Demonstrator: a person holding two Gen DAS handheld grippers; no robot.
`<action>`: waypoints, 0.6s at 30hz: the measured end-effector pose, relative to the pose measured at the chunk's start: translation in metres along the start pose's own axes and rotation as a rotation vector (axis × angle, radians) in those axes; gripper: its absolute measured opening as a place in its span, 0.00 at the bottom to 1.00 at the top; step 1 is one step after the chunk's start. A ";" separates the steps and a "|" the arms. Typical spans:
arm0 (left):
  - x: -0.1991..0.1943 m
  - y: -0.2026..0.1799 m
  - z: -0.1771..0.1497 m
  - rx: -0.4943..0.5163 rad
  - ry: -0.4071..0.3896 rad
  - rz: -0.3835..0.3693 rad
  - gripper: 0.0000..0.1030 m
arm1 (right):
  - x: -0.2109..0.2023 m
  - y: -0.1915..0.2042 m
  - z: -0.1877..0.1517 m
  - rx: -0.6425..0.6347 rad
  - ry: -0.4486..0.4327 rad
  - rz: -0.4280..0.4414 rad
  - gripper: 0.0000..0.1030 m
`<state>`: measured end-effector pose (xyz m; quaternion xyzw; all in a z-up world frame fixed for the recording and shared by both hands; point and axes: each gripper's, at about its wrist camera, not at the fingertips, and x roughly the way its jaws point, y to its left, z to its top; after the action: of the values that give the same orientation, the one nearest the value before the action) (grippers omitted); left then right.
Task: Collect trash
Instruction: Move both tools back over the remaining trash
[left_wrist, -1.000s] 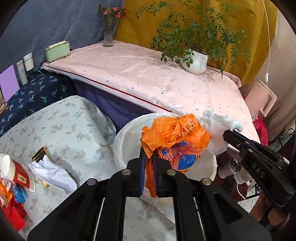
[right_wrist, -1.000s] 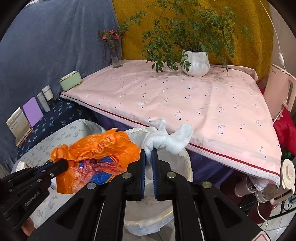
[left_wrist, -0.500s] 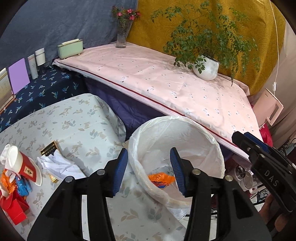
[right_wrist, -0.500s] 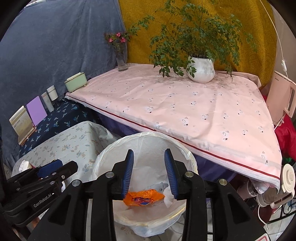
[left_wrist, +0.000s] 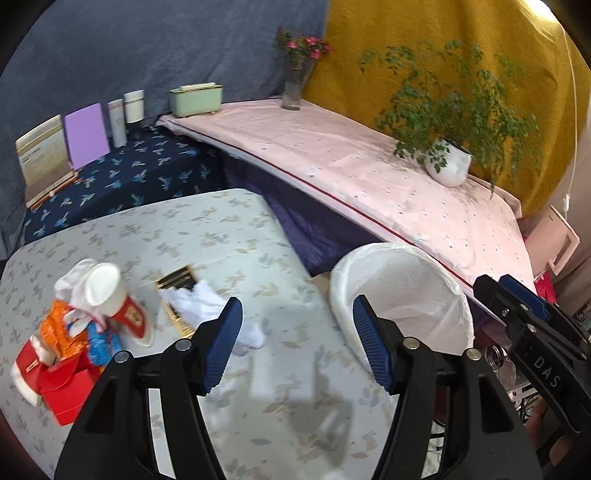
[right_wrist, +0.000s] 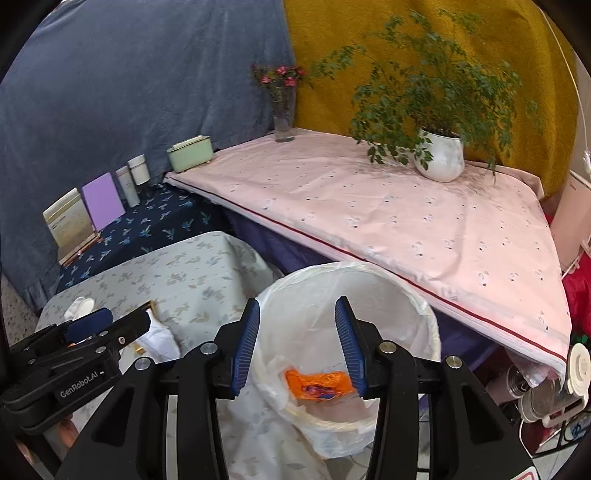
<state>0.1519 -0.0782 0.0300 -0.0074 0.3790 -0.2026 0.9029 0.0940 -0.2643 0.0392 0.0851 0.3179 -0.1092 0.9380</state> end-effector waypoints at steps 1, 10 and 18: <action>-0.004 0.009 -0.002 -0.014 0.001 0.014 0.63 | -0.002 0.007 -0.001 -0.009 0.001 0.009 0.43; -0.036 0.078 -0.026 -0.104 -0.014 0.163 0.85 | -0.013 0.061 -0.010 -0.066 -0.002 0.076 0.50; -0.047 0.143 -0.060 -0.225 0.049 0.299 0.89 | -0.010 0.100 -0.027 -0.096 0.036 0.134 0.51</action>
<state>0.1321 0.0786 -0.0044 -0.0469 0.4180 -0.0229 0.9069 0.0960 -0.1608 0.0331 0.0631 0.3333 -0.0292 0.9402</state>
